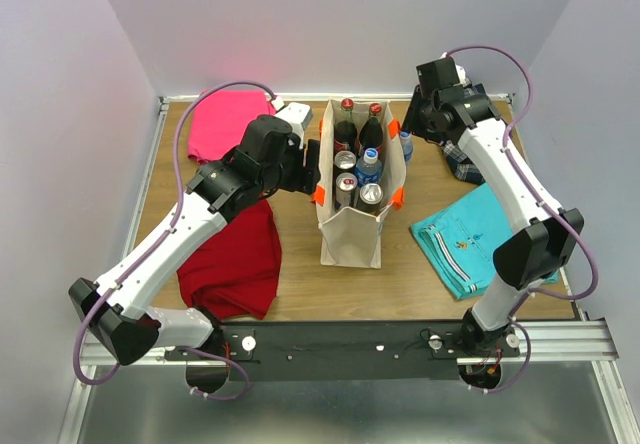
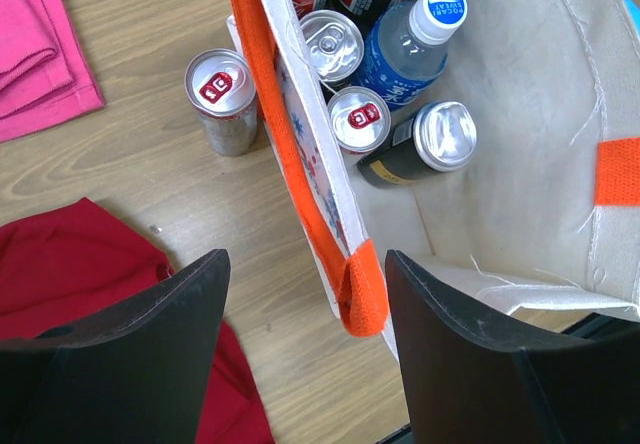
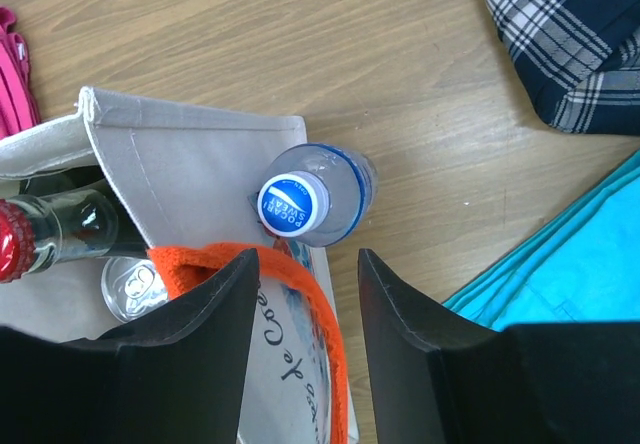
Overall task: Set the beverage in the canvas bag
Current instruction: Pick up the drink from the center of the board, then place the drink in the canvas bag.
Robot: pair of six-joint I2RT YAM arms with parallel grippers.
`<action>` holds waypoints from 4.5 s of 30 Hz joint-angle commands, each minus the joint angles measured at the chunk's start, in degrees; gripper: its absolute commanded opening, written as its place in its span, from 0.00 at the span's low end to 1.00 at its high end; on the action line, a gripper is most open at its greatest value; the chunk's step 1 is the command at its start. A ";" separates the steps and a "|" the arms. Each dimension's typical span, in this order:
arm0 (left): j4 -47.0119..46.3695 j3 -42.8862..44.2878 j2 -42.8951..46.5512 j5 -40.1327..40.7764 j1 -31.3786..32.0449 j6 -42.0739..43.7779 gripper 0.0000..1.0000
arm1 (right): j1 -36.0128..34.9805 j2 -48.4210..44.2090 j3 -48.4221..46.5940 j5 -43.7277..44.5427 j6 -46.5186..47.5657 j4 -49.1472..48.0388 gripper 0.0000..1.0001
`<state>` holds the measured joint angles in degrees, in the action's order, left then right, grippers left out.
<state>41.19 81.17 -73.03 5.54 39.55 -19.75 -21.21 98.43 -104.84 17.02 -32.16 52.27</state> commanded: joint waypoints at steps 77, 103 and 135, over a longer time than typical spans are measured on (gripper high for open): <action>-0.67 -1.54 1.67 -8.00 -1.76 2.26 0.72 | 3.55 -2.36 -19.35 -1.55 9.31 14.61 0.01; -1.64 -6.02 1.40 -10.64 -0.62 0.68 0.71 | 3.46 -10.36 -30.07 -3.30 10.10 11.90 0.01; -0.23 -0.83 -1.50 -4.22 3.95 -0.29 0.00 | 3.46 -8.52 -37.72 -23.07 10.89 5.39 0.01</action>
<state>40.99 77.28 -75.20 -0.54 43.00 -19.99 -17.98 90.26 -140.81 0.05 -20.29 66.30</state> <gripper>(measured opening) 0.086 0.427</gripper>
